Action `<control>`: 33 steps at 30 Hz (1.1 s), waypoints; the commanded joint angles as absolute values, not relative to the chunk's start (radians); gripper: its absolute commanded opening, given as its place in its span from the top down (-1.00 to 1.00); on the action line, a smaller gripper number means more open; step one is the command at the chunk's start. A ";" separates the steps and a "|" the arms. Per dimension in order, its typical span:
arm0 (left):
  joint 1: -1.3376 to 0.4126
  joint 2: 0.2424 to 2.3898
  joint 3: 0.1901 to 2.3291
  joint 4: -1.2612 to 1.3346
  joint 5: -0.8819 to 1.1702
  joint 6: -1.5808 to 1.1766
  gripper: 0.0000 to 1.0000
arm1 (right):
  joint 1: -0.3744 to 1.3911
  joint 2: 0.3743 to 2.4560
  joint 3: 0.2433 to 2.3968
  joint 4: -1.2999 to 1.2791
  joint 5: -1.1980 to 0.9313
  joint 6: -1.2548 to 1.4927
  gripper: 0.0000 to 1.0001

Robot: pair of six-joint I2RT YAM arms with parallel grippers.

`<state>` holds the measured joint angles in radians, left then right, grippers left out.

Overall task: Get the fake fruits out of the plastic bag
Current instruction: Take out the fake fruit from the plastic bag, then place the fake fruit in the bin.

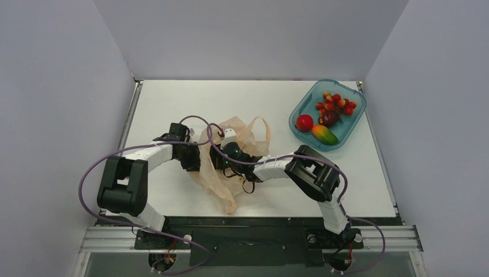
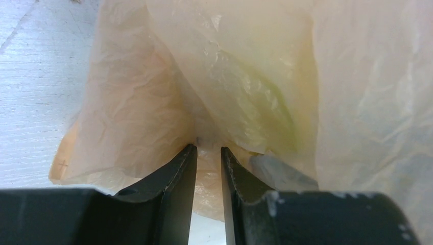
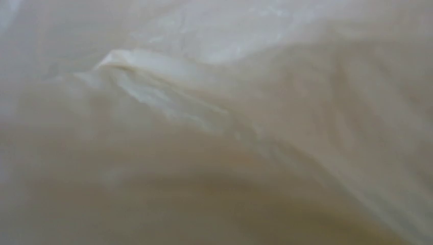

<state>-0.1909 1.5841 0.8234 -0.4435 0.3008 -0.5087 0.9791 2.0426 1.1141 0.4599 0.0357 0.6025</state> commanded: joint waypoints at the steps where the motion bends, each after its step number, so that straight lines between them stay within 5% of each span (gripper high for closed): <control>1: -0.197 1.593 0.855 -0.432 0.293 -0.480 0.57 | 0.966 2.017 1.125 0.514 0.024 0.605 0.15; 4: -0.197 1.602 0.859 -0.439 0.271 -0.480 0.58 | 0.963 1.957 1.103 0.451 0.086 0.598 0.45; 10: -0.179 1.609 0.863 -0.458 0.211 -0.475 0.58 | 0.963 1.786 1.018 0.329 0.189 0.565 0.73; 22: -0.128 1.610 0.936 -0.496 0.190 -0.448 0.57 | 0.966 1.516 0.888 0.152 0.161 0.532 0.89; 33: -0.050 1.463 1.145 -0.703 0.031 -0.371 0.41 | 0.959 1.016 0.821 -0.156 0.209 0.488 0.93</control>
<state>-0.0628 1.6009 1.0435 -0.6018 0.1112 -0.4118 0.9680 1.1385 0.8070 -0.0570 0.1562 0.5095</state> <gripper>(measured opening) 0.275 0.352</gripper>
